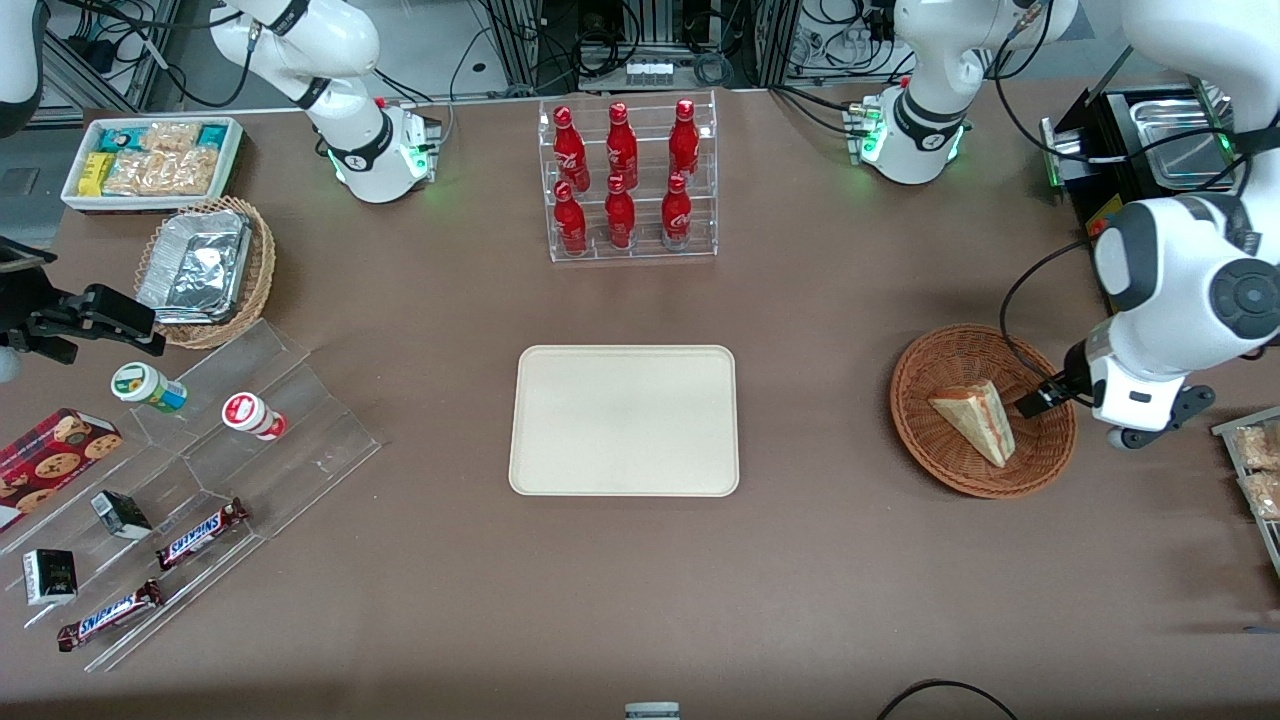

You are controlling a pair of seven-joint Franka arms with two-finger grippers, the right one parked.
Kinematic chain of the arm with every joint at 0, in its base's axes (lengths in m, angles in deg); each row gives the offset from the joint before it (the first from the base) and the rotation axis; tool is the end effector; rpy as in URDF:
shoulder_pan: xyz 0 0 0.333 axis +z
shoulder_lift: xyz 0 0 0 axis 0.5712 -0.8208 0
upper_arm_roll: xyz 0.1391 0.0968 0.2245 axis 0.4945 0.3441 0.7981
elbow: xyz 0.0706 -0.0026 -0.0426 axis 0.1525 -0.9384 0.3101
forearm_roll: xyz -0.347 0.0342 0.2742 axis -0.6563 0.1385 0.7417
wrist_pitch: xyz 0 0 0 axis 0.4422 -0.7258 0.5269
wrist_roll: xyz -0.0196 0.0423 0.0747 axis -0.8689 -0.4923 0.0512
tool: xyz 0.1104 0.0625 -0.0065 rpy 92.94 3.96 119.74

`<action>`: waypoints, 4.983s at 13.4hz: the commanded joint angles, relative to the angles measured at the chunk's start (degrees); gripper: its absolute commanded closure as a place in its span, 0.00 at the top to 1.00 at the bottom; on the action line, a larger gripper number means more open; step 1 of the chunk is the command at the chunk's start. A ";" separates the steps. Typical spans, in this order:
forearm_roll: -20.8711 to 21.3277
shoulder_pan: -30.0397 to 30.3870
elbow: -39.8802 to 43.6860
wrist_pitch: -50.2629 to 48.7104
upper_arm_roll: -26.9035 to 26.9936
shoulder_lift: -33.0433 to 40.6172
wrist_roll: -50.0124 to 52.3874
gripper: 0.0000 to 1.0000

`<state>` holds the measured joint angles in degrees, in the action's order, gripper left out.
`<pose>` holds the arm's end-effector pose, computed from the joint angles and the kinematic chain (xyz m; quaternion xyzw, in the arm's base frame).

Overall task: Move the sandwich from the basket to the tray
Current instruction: 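Lower the open left gripper onto the wrapped sandwich in the basket, then close the left gripper on the sandwich and lift it, then carry the held sandwich over the cream tray and lower it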

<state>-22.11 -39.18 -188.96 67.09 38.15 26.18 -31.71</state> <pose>0.6063 0.0324 0.2575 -0.9606 -0.2746 0.0251 0.0337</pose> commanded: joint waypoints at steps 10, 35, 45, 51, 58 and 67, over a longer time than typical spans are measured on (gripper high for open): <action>0.16 -2.16 -8.36 13.59 -0.48 -1.52 13.80 1.00; 1.48 -2.16 12.71 -13.47 -14.43 -0.03 10.90 0.05; 9.46 -7.40 18.71 -4.44 -33.45 -9.86 14.22 0.10; 16.06 -14.01 22.05 1.72 -33.35 -20.06 20.12 0.12; 24.86 -17.62 23.11 4.44 -33.18 -26.57 27.86 0.13; 26.00 -21.23 23.20 5.94 -29.40 -29.21 28.83 0.58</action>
<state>2.68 -59.28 -167.56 72.98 7.90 -1.93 -4.27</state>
